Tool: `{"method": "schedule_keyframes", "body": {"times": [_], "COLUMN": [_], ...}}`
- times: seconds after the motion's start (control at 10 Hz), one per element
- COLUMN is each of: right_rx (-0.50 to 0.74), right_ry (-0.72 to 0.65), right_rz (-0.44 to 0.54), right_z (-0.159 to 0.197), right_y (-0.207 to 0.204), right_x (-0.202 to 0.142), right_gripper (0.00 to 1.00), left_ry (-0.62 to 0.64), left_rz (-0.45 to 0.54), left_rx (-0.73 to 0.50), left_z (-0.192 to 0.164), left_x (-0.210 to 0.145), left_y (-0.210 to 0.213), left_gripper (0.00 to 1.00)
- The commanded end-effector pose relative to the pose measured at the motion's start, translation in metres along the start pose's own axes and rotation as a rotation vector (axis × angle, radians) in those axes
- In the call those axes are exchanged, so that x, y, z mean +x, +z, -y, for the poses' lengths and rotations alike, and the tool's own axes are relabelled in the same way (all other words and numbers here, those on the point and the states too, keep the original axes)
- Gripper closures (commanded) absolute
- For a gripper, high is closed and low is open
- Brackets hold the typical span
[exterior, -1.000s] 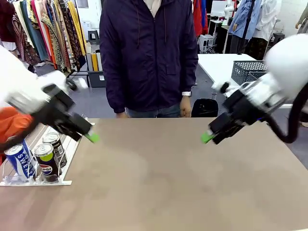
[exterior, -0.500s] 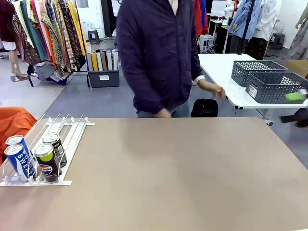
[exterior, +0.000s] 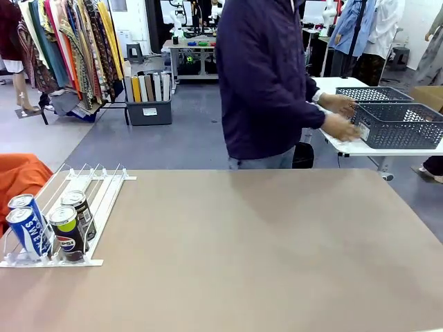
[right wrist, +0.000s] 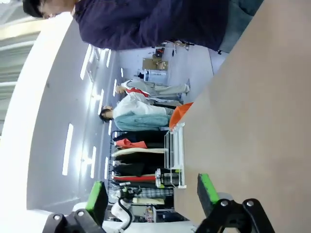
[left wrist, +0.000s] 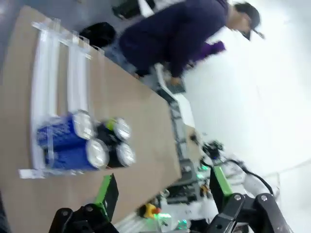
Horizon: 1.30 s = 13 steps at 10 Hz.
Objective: Retrieve and store the cans from the dispenser.
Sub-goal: Pick up one can from the Automatic Can Dispenser and place it in the middle of the table.
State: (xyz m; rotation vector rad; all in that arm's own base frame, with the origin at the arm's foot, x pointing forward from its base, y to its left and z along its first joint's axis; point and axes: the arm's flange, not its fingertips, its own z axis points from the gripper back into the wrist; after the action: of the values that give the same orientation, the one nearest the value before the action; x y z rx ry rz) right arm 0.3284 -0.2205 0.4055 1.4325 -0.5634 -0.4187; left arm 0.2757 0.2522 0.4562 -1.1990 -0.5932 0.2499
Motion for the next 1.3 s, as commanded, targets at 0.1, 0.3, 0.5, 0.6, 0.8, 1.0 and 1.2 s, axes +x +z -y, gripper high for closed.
{"method": "schedule_keyframes", "body": {"times": [0.1, 0.3, 0.5, 0.6, 0.8, 1.0, 1.2], "right_rx": [0.015, 0.015, 0.015, 0.015, 0.015, 0.015, 0.015], "right_ry": [-0.039, -0.039, -0.039, -0.039, -0.039, -0.039, -0.039], "right_rz": [-0.002, -0.002, -0.002, -0.002, -0.002, -0.002, -0.002], "right_z": [0.0, 0.0, 0.0, 0.0, 0.0, 0.0, 0.0], "right_y": [0.013, 0.013, 0.013, 0.013, 0.013, 0.013, 0.013], "right_x": [0.0, 0.0, 0.0, 0.0, 0.0, 0.0, 0.0], "right_gripper": [0.0, 0.0, 0.0, 0.0, 0.0, 0.0, 0.0], "left_ry": [-0.012, -0.012, -0.012, 0.006, -0.134, -0.271, -0.35], "left_rz": [-0.055, -0.055, -0.055, -0.065, -0.332, -0.525, -0.515], "left_rx": [-0.078, -0.078, -0.078, -0.067, 0.309, 0.728, 1.035], "left_z": [0.015, 0.015, 0.015, 0.015, 0.047, 0.099, 0.126], "left_x": [-0.009, -0.009, -0.009, -0.012, -0.027, -0.051, -0.07], "left_y": [0.001, 0.001, 0.001, -0.001, -0.037, -0.082, -0.12], "left_gripper": [0.0, 0.0, 0.0, 0.0, 0.0, 0.0, 0.0]}}
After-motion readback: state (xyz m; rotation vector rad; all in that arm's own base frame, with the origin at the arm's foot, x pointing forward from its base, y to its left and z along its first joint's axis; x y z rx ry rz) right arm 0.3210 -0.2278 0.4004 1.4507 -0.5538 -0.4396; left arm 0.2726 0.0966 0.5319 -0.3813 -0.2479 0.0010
